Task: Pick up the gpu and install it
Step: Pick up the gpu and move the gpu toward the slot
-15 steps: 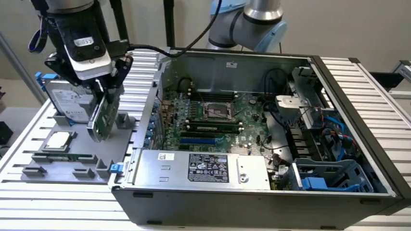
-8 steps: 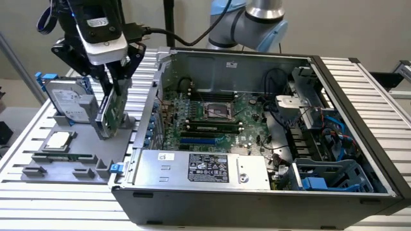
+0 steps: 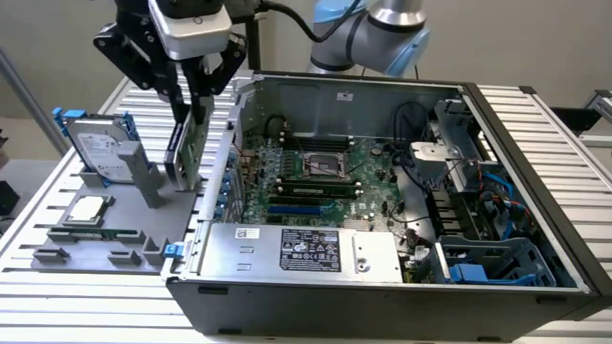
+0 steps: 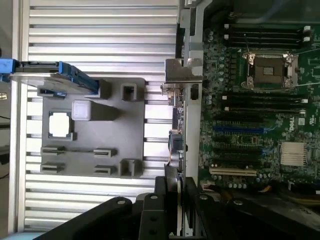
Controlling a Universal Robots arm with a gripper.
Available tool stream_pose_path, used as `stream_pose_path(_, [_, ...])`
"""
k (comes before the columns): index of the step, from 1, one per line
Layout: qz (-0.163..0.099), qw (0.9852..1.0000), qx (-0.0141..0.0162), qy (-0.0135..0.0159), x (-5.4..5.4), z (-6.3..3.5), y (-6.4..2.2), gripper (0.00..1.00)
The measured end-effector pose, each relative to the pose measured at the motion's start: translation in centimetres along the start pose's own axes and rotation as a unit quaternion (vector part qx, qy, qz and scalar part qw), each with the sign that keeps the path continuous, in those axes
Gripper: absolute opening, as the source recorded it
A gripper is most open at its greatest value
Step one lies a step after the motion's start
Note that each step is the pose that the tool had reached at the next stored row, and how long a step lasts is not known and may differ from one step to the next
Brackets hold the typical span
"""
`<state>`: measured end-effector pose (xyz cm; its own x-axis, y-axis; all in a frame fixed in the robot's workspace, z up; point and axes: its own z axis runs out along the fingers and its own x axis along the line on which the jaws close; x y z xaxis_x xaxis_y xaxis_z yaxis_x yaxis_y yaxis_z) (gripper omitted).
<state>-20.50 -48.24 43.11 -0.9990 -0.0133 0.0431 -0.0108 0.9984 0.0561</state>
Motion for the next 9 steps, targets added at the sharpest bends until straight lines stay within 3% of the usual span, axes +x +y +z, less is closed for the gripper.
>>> stream_pose_path(4, [0.0, 1.0, 0.0, 0.0038, -1.8, -1.54, 0.04, 0.0])
stream_pose_path(9, [0.0, 1.0, 0.0, 0.0055, -4.0, -1.93, 0.03, 0.0])
